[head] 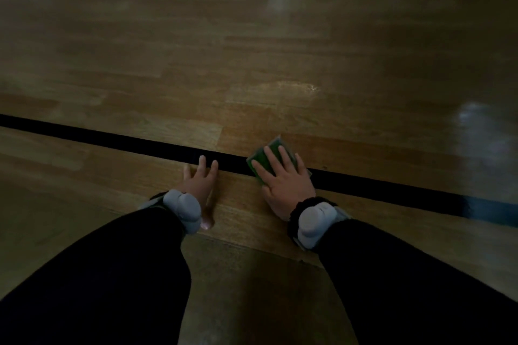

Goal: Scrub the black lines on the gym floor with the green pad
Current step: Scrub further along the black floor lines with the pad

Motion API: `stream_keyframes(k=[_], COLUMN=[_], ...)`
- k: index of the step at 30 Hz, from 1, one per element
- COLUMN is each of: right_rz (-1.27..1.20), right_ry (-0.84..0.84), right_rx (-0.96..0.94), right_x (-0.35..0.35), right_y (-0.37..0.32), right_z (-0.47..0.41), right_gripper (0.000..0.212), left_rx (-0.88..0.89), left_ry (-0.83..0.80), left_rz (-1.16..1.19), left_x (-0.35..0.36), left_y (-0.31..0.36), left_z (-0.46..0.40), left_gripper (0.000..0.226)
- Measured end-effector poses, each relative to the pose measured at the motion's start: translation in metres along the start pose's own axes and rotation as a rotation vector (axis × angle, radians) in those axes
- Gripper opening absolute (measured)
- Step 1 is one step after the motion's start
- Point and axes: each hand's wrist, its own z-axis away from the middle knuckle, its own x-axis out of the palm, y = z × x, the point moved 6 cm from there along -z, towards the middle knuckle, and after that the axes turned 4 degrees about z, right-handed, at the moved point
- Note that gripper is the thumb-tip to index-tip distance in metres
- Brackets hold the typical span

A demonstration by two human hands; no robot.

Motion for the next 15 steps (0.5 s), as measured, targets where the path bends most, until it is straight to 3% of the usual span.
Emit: stream_keyframes(k=[7,15], right_rz=[0.013,-0.043], right_ry=[-0.009,-0.066], right_rx=[-0.076,-0.283], right_x=[0.006,0.027], right_y=[-0.013,-0.089], right_z=[0.006,0.056], right_gripper=[0.054,0.056], left_rx=[0.000,-0.014], left_ry=[0.006,0.030], left_rz=[-0.011,-0.033], left_x=[0.003,0.000], left_y=[-0.004,-0.003], left_z=[-0.002,0.004], left_gripper=[0.144,0.139])
